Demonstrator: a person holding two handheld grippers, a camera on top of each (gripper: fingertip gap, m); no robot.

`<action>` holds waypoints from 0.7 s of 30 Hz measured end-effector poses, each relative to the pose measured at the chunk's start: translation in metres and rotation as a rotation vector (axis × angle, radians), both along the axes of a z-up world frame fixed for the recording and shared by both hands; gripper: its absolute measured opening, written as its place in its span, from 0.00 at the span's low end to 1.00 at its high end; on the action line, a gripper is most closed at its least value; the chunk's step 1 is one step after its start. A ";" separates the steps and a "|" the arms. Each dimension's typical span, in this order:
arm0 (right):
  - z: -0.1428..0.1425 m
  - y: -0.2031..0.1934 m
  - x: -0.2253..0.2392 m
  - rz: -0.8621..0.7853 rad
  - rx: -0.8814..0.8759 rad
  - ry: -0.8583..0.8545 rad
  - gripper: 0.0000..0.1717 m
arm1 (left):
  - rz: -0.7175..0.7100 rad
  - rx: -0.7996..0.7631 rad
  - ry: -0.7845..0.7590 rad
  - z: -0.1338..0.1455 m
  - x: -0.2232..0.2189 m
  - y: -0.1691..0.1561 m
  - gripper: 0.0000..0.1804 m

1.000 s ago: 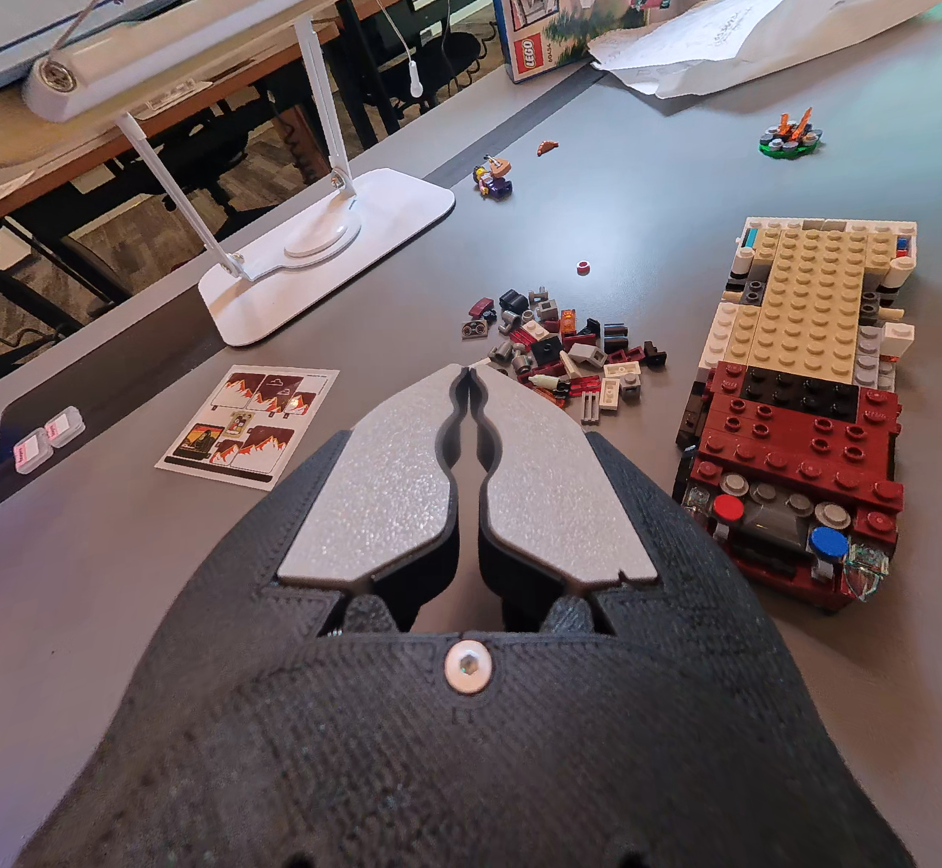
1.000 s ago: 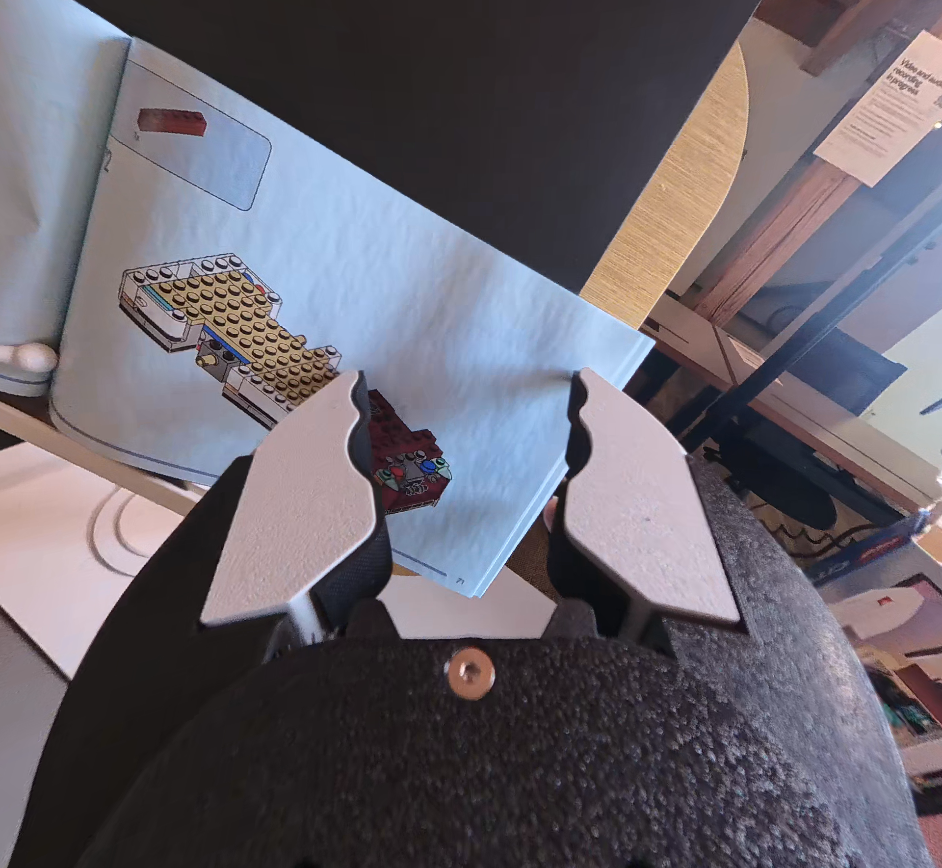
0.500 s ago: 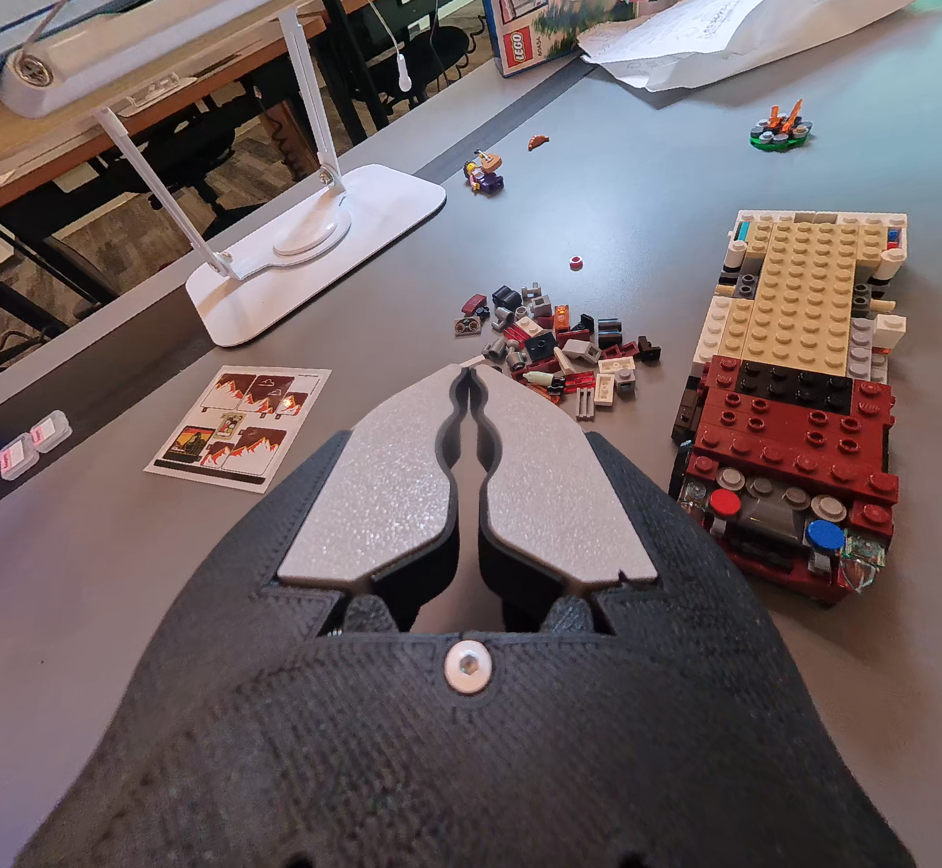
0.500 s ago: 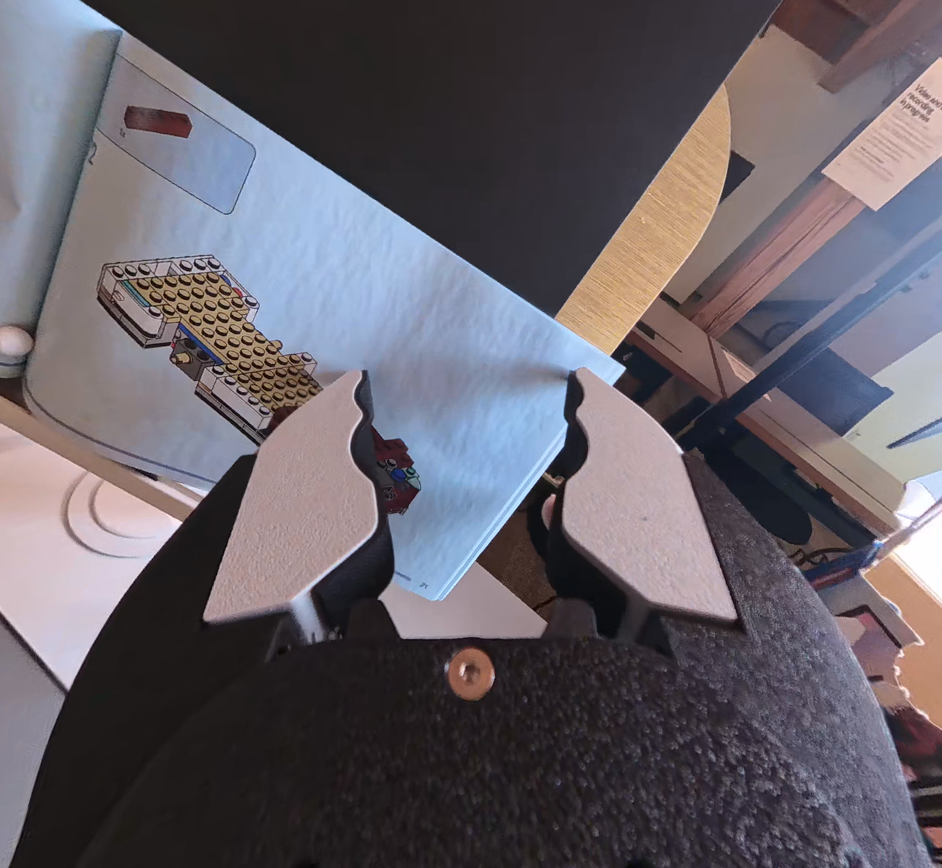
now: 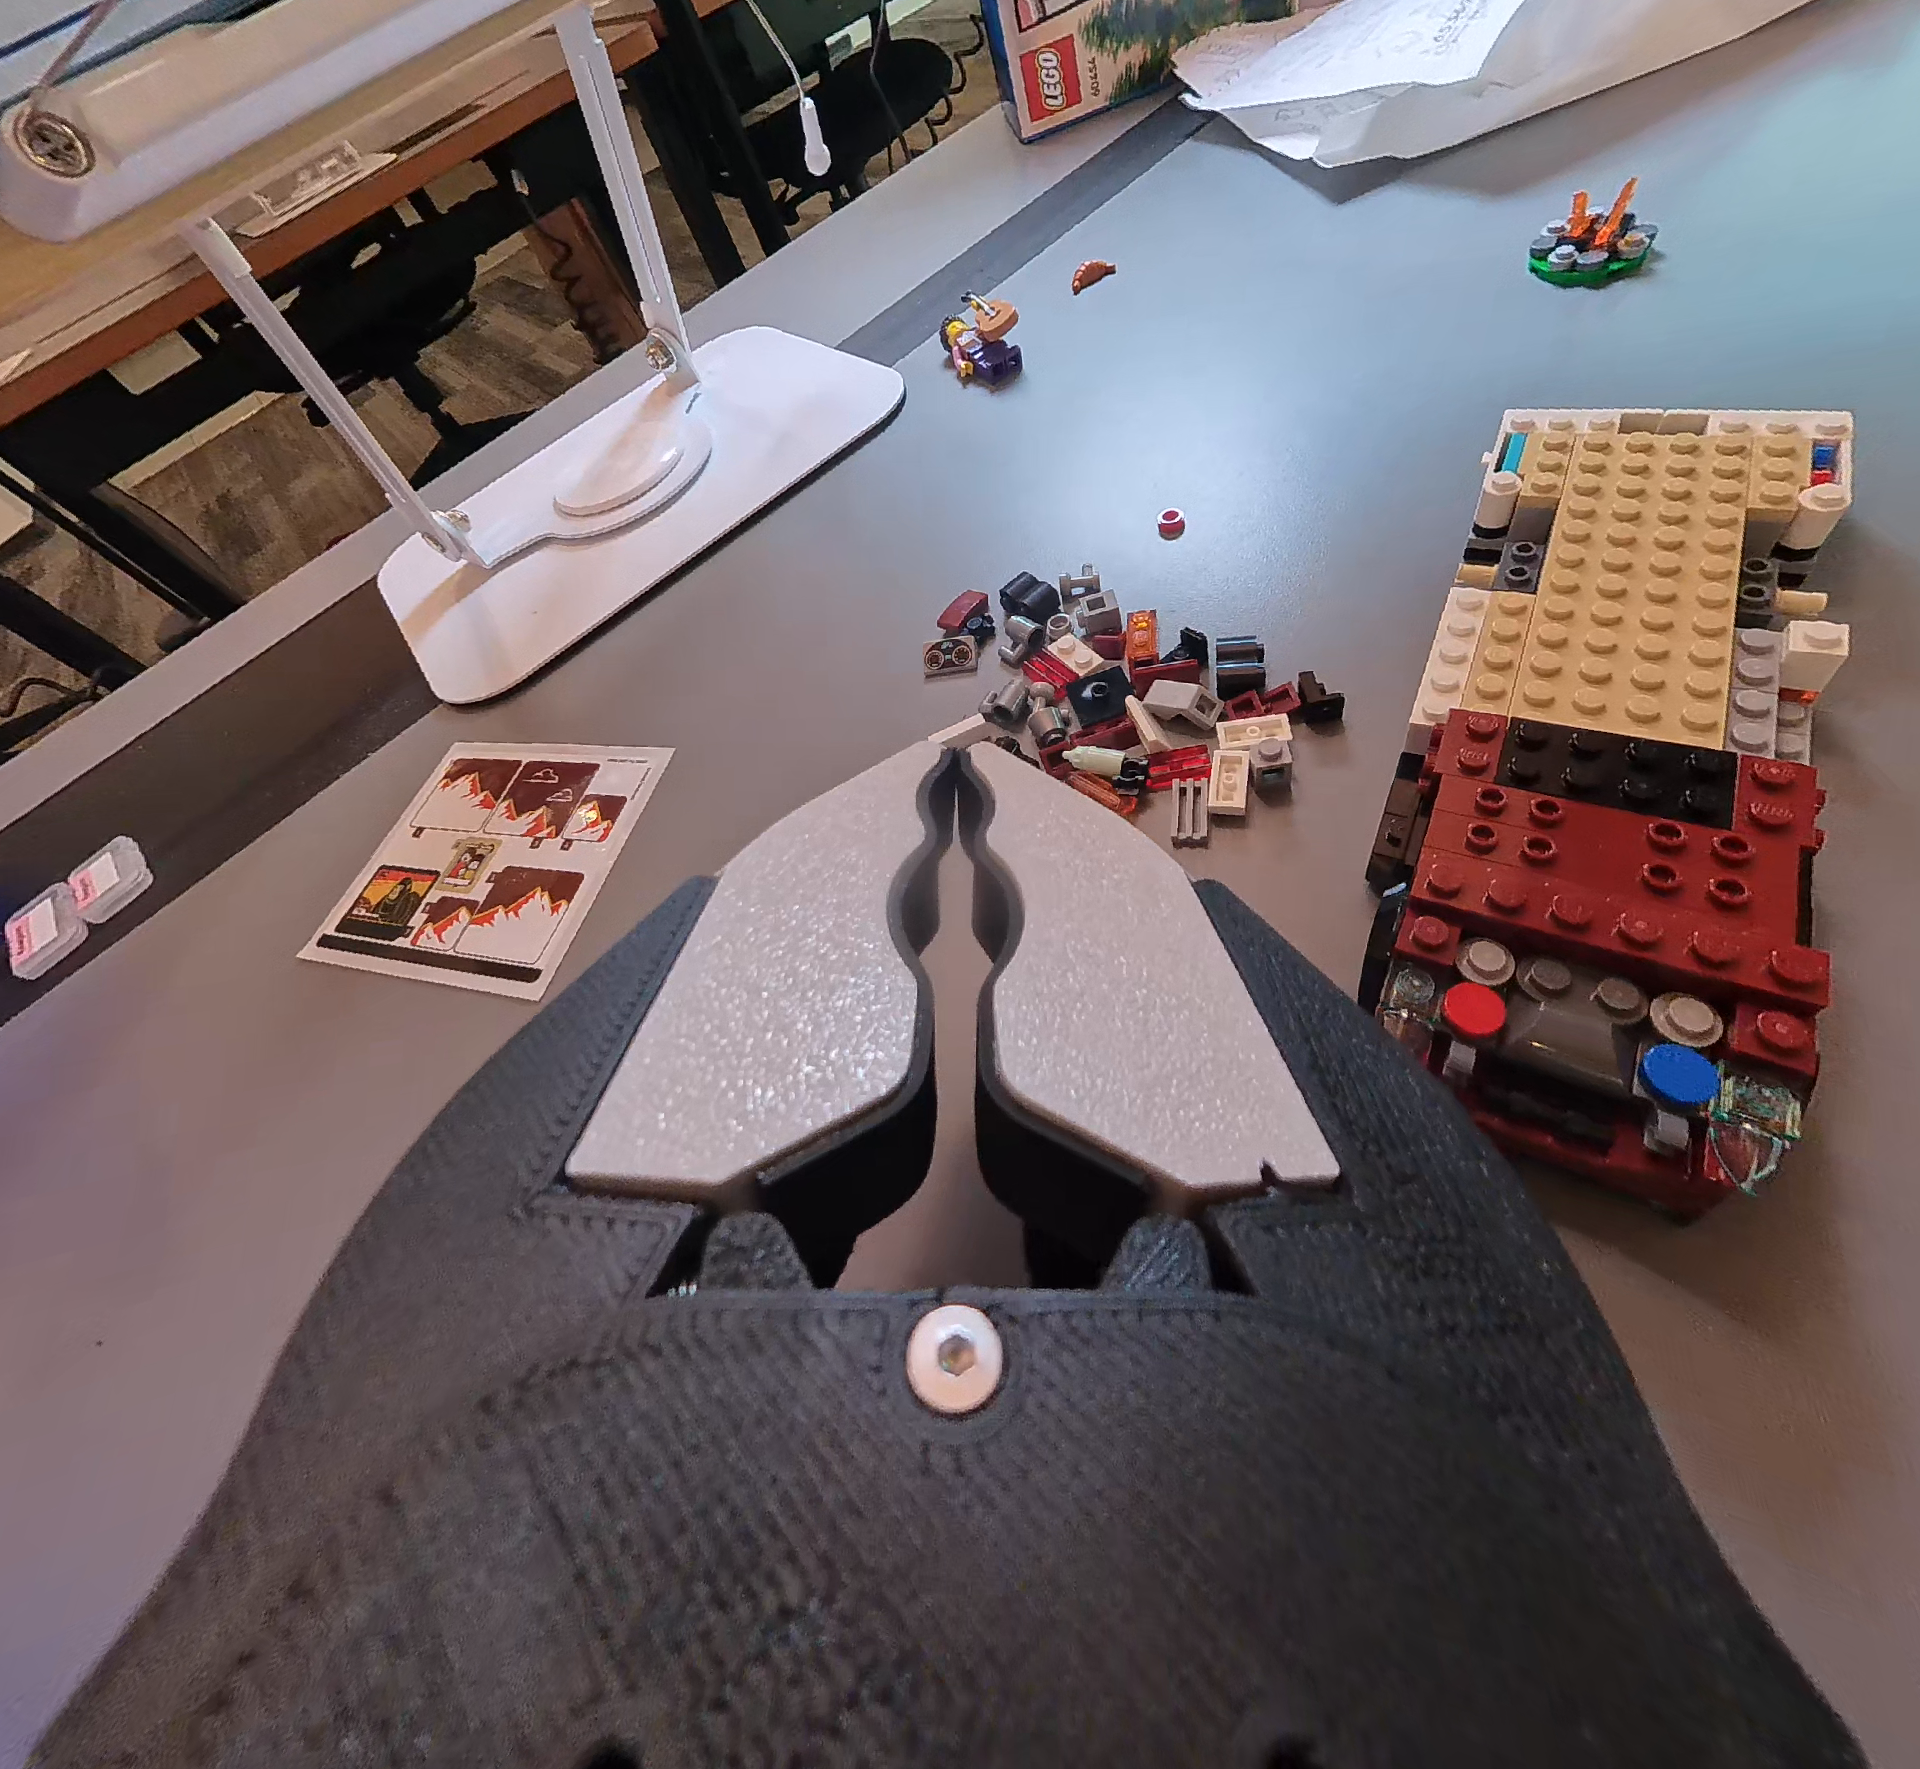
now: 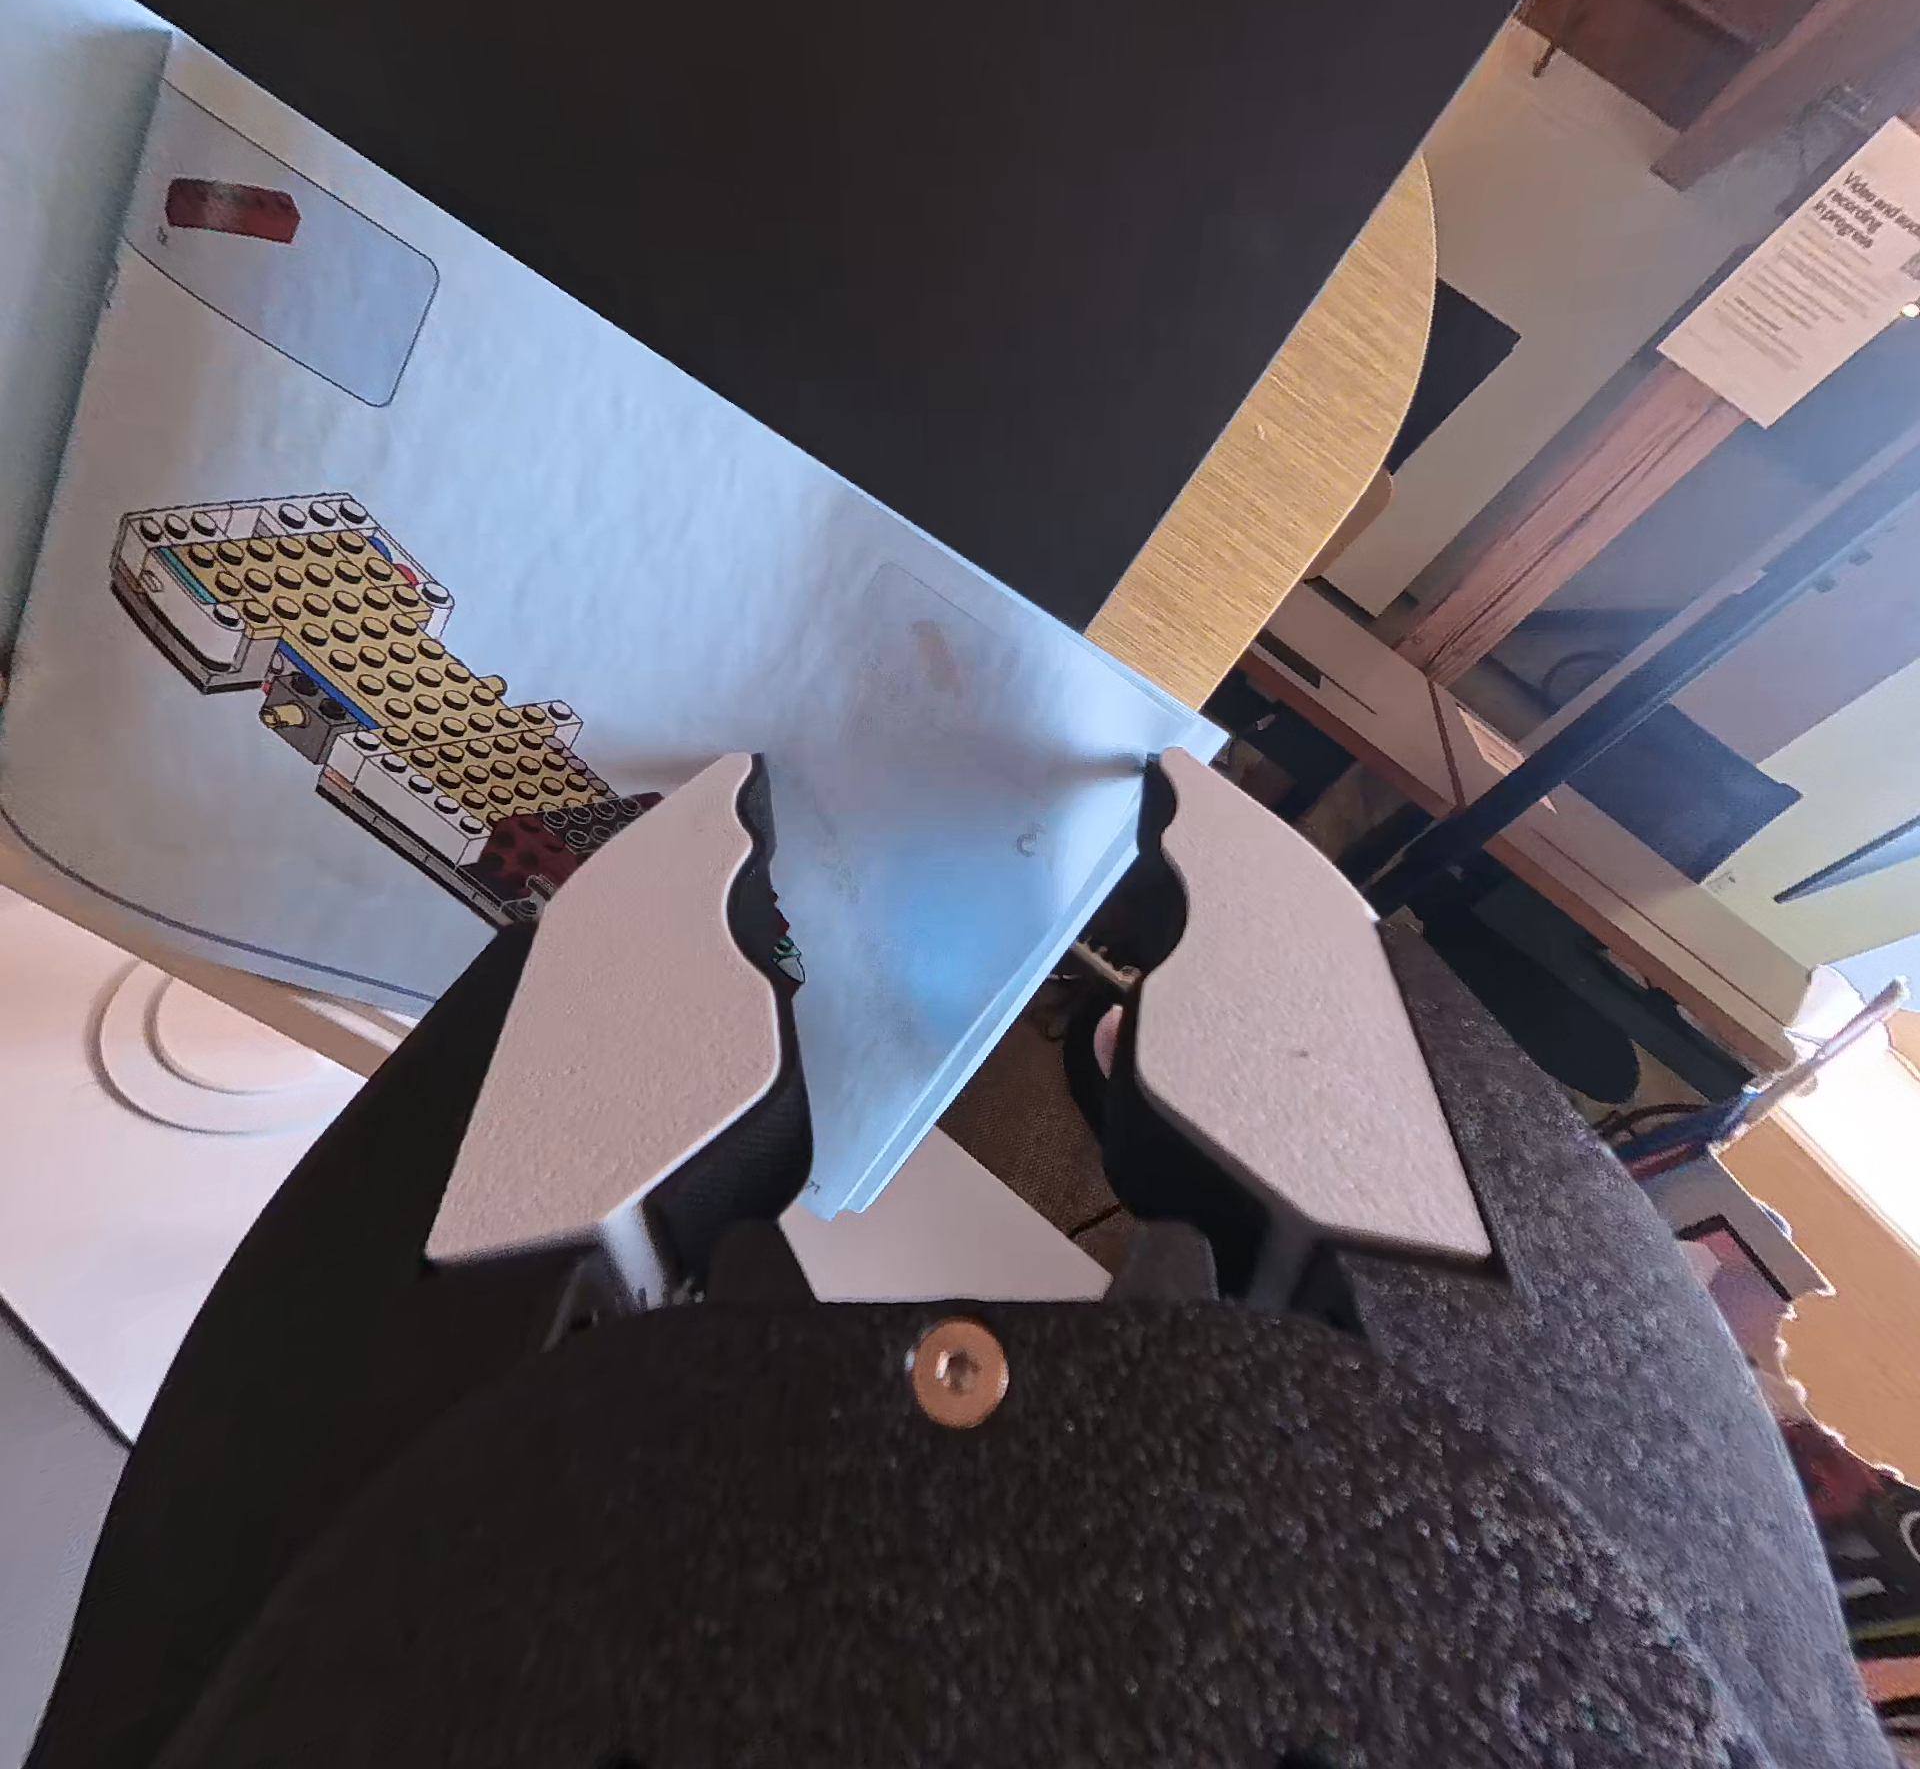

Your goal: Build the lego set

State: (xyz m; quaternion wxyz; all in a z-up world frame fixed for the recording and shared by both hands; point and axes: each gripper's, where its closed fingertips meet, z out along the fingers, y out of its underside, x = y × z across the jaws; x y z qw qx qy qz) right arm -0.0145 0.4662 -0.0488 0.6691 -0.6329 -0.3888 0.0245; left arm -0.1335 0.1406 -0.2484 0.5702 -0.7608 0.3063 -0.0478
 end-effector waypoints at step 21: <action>-0.002 -0.031 0.013 0.039 0.099 0.033 0.15 | 0.000 -0.005 0.011 -0.002 0.000 0.000 0.00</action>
